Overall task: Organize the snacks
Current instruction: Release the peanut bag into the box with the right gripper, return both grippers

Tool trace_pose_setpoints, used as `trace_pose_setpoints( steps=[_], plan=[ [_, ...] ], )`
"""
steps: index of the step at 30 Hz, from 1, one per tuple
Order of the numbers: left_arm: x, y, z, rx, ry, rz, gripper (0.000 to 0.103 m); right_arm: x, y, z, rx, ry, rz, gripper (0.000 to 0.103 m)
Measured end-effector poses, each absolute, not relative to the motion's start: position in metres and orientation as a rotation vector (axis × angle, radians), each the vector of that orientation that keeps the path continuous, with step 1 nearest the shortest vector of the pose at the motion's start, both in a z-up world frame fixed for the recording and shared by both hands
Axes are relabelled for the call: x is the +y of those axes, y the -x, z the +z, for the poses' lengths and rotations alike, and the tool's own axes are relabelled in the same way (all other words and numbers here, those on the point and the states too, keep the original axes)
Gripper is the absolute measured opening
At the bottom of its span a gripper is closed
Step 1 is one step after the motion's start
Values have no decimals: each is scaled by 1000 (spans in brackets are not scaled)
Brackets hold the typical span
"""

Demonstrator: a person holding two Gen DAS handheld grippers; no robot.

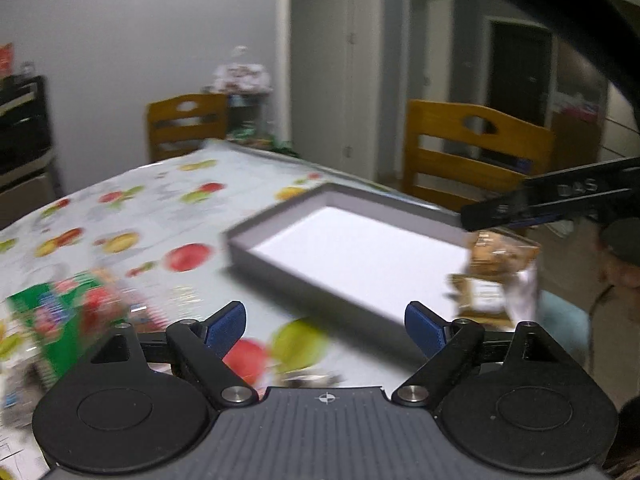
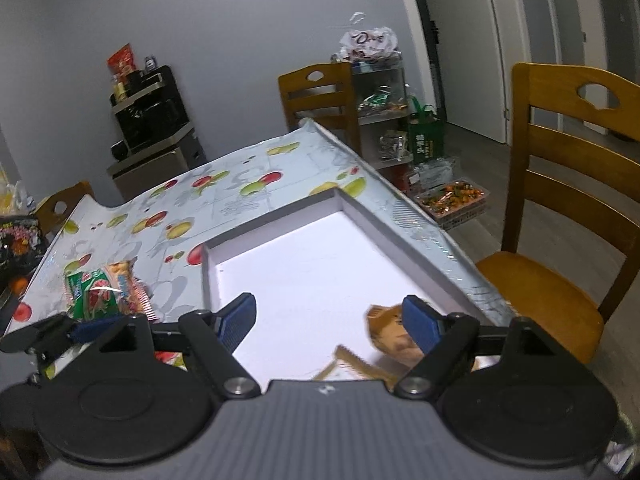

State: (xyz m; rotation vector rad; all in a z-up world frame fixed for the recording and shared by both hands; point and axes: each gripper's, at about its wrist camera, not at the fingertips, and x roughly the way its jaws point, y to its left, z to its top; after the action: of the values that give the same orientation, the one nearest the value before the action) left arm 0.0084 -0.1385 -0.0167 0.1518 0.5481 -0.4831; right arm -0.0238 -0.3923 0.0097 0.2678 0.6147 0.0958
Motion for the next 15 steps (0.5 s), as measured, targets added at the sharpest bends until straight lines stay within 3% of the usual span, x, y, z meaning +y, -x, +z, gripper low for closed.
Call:
trace_pose_setpoints(
  steps=[15],
  plan=[
    [-82, 20, -35, 578, -187, -445, 90, -279, 16, 6, 663, -118, 293, 81]
  ],
)
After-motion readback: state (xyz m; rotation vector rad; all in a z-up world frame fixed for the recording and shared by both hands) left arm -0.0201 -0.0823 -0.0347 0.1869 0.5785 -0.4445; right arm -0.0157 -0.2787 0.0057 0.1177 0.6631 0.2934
